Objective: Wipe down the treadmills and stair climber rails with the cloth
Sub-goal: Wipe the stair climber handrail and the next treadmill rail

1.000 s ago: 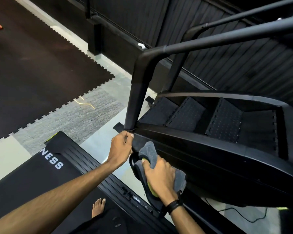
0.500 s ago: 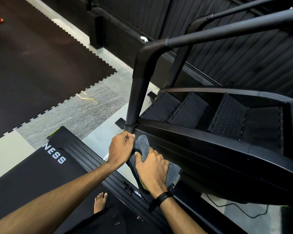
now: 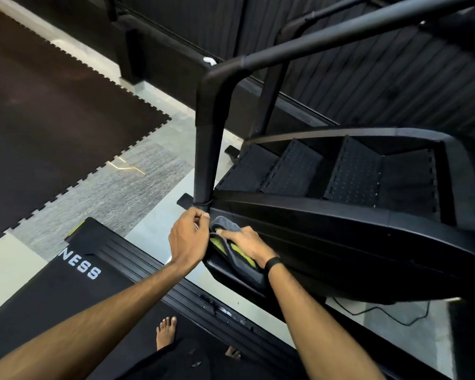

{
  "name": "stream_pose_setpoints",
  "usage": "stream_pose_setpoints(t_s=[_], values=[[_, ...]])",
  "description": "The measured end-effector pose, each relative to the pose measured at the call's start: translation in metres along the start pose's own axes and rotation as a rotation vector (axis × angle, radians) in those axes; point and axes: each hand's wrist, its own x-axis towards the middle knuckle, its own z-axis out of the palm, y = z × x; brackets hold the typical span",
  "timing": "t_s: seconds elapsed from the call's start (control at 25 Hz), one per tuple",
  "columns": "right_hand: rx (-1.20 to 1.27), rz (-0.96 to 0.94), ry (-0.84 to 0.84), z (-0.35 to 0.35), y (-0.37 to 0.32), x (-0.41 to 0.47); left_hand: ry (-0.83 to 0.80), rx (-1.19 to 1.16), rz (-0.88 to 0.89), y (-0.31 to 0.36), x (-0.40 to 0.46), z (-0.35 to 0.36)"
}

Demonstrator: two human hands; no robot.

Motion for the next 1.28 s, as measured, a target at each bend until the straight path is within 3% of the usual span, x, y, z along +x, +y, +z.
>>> stream_pose_setpoints(t_s=[0.12, 0.44, 0.6, 0.8, 0.96, 1.04, 1.16, 1.28], values=[[-0.012, 0.065, -0.039, -0.012, 0.012, 0.004, -0.016, -0.029, 0.098, 0.004, 0.001, 0.006], [-0.335, -0.271, 0.443, 0.013, 0.054, -0.071, -0.057, -0.042, 0.166, 0.003, -0.002, 0.023], [-0.441, -0.206, 0.501, 0.021, 0.045, -0.064, -0.088, 0.006, 0.165, 0.001, -0.004, 0.024], [-0.330, -0.015, 0.303, 0.008, 0.035, -0.026, -0.089, 0.003, 0.164, 0.004, -0.004, 0.022], [0.016, 0.028, 0.008, -0.013, 0.034, 0.013, -0.096, 0.024, 0.161, 0.005, -0.004, 0.021], [0.058, 0.071, -0.085, -0.025, 0.045, 0.025, -0.124, 0.049, 0.163, 0.005, -0.004, 0.022], [-0.016, 0.101, -0.073, -0.042, 0.074, 0.019, -0.134, 0.065, 0.162, 0.003, -0.004, 0.021], [-0.086, 0.069, 0.053, -0.050, 0.092, -0.012, -0.139, 0.054, 0.137, 0.002, -0.002, 0.023]])
